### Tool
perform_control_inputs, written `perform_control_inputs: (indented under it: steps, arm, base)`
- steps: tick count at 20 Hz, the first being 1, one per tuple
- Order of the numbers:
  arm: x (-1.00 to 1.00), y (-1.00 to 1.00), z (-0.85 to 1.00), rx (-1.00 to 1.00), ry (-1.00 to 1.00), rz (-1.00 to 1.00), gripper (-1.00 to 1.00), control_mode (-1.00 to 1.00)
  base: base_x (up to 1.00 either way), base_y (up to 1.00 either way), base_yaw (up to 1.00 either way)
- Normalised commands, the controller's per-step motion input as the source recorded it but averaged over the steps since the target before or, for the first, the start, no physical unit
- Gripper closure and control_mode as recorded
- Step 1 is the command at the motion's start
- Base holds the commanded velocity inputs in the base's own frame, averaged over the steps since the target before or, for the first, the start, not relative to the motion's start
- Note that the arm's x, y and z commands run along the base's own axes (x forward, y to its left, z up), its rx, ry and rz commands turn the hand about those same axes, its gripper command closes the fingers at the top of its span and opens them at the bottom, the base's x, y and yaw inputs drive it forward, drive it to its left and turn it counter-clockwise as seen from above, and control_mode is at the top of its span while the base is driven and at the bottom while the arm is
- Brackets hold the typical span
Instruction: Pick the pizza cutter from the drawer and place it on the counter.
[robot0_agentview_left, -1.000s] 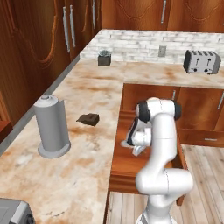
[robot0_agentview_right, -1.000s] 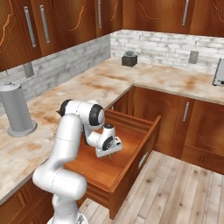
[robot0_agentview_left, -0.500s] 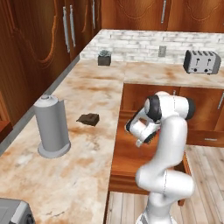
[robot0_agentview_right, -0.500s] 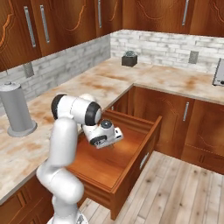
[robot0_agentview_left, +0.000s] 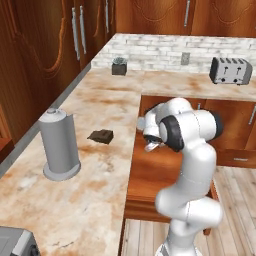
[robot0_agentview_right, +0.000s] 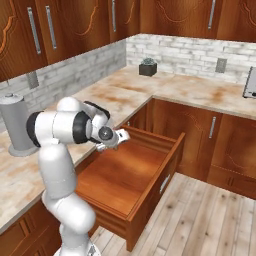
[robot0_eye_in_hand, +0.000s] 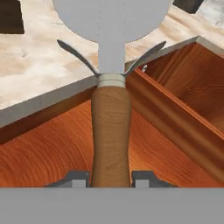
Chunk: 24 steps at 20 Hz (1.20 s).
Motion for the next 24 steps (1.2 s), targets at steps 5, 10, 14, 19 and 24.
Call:
perform_control_inputs:
  steps: [5,10,14,19,24]
  arm:
    - [0.00,0.82,1.00,0.15,-0.14,0.06,1.00,-1.00]
    - [0.00,0.92,0.98,0.00,0.05,0.08,1.00,-1.00]
    - [-0.03,0.77,0.12,-0.18,0.47,0.00,1.00,-1.00]
    - [-0.16,0.39,-0.41,-0.10,0.29,0.00,1.00,-1.00]
    - [-0.03,0.42,-0.98,-0.09,0.23,0.03,-1.00,-1.00]
  base:
    - [0.00,0.00,0.00]
    - [0.00,0.00,0.00]
    - [0.00,0.00,0.00]
    - [0.00,0.00,0.00]
    - [0.00,0.00,0.00]
